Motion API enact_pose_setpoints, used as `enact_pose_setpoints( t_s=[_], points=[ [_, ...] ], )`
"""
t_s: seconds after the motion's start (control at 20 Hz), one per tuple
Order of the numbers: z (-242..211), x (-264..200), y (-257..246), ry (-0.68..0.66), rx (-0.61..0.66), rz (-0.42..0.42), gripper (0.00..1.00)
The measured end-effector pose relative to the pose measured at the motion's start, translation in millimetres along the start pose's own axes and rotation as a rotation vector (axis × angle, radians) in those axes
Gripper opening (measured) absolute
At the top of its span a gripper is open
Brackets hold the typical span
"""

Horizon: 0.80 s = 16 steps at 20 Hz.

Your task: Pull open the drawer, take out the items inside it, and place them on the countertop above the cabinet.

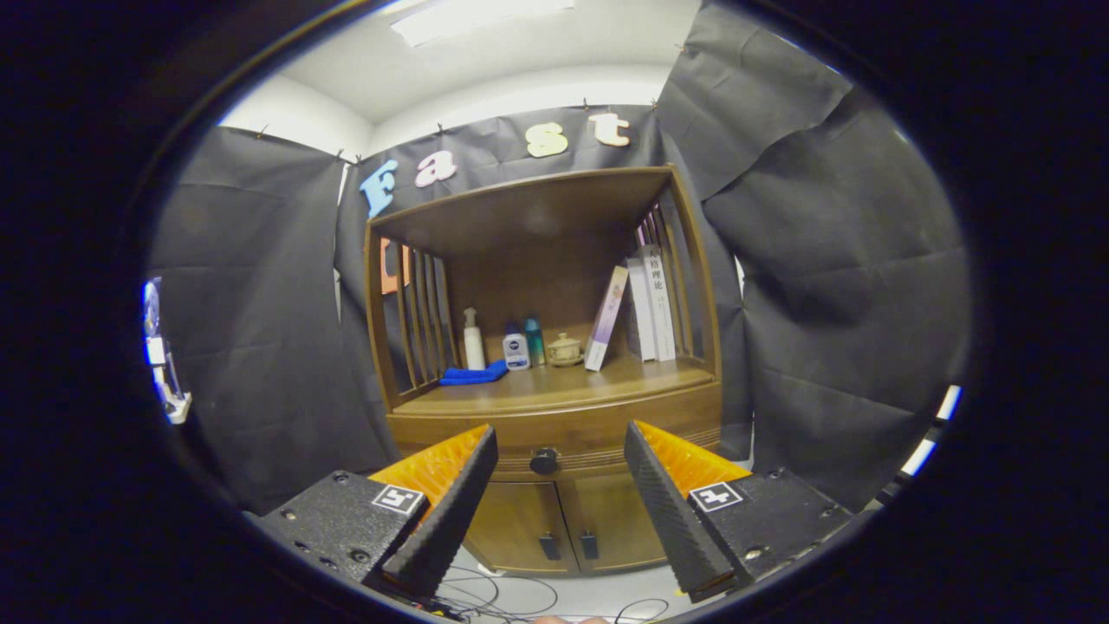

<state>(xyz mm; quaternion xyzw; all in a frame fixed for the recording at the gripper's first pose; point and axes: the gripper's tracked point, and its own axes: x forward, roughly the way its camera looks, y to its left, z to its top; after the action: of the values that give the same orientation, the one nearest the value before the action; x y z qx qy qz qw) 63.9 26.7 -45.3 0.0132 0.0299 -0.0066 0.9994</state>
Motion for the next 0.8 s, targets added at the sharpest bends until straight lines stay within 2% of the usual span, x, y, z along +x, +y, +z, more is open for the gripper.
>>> enact_pose_setpoints(
  t_s=[0.45,0.8],
  points=[
    [-28.5,80.5,28.1,0.016,-0.03,0.028,0.97],
    [-86.9,153.5,23.5,0.109,-0.04,0.01,0.97]
  ],
)
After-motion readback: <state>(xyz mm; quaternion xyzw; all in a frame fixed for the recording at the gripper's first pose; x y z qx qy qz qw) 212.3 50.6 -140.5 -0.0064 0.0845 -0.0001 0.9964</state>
